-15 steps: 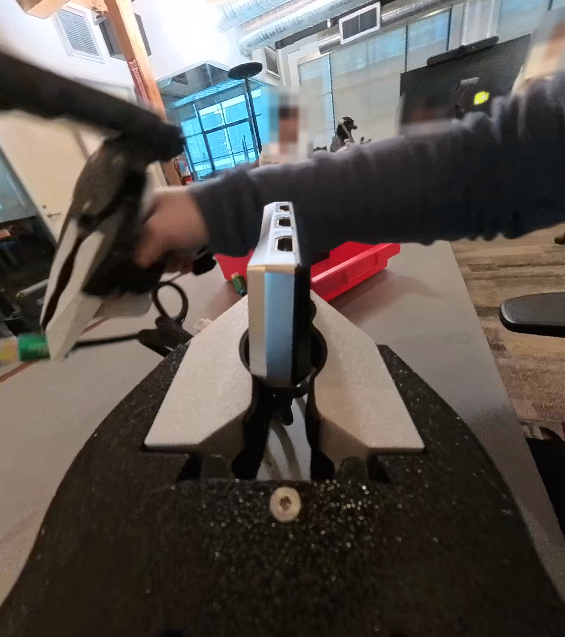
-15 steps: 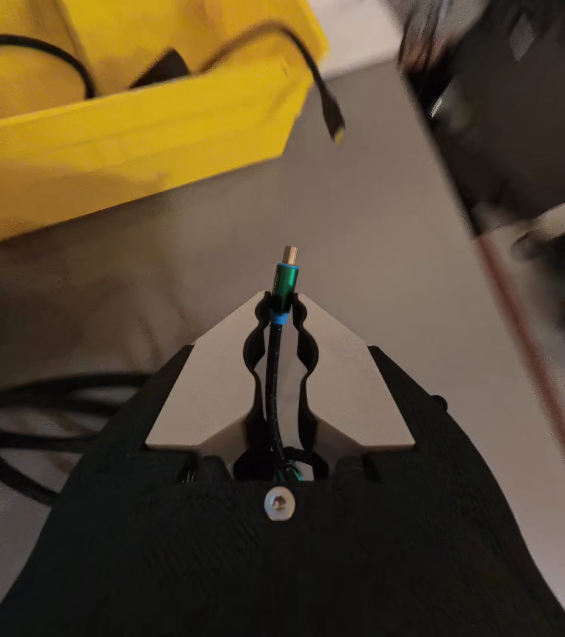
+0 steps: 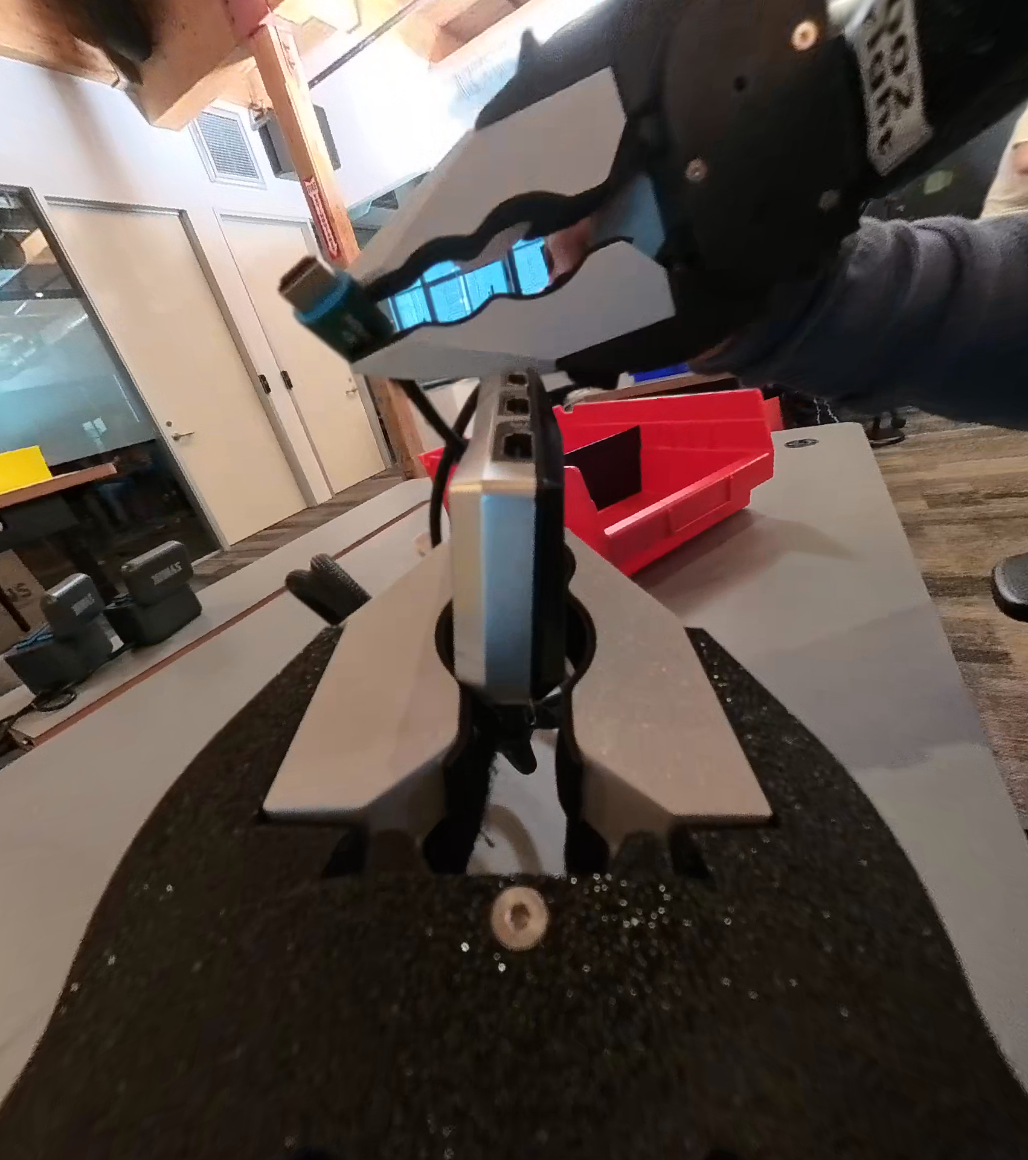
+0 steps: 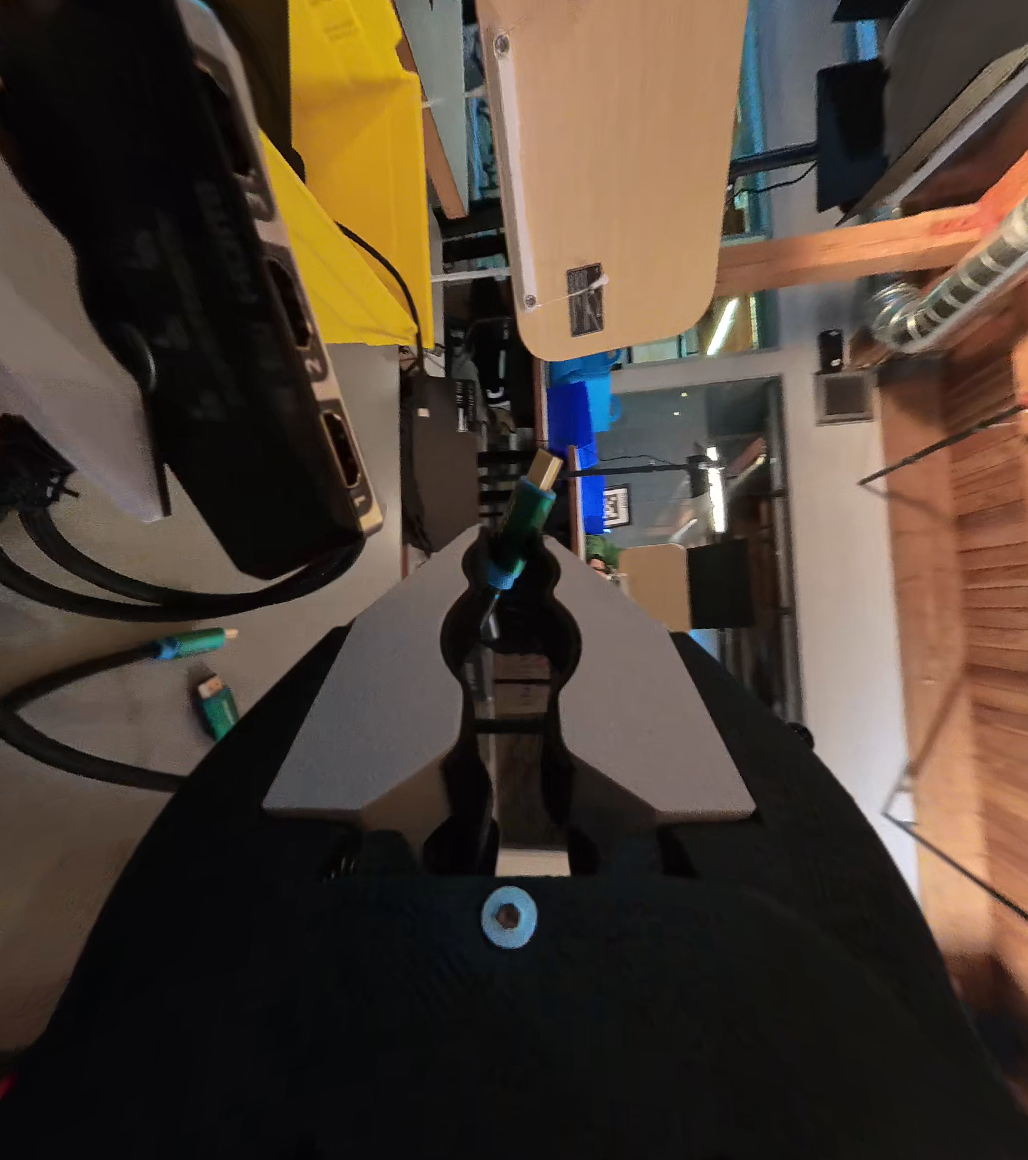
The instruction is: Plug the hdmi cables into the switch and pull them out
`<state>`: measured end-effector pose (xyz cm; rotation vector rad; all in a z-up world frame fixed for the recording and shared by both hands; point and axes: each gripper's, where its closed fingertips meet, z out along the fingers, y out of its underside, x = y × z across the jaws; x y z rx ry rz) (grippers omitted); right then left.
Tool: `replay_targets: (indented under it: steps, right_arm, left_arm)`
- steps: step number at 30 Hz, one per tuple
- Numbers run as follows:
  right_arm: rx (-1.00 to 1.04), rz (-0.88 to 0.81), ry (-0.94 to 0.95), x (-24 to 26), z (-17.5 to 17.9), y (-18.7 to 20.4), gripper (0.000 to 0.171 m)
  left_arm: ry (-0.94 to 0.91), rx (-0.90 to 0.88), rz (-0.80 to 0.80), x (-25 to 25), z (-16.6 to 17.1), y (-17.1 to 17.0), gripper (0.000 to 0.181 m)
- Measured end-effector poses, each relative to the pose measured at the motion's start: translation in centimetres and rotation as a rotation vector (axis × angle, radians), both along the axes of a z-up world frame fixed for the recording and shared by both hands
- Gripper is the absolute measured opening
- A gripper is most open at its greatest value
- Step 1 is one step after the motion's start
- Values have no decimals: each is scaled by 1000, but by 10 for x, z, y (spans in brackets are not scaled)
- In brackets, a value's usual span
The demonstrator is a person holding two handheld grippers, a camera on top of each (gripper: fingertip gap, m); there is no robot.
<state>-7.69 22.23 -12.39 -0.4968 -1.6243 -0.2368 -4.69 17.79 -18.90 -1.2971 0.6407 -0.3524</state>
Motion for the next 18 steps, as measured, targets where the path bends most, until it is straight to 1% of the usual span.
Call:
replay_targets:
  steps: [4,8,15,18]
  right_arm:
    - [118,-27,-2,11,7,-10,12]
    - [167,-32,29,18,18,-23,13]
    - [236,-68,248,48,67,-56,11]
    - [209,-103,310,66,75,-60,12]
  left_arm:
    - [36,31,7,3,1,-2,19]
    - [60,67,42,1,8,-4,19]
    - [133,175,84,0,33,-18,19]
    - [130,229,88,-4,53,-26,19]
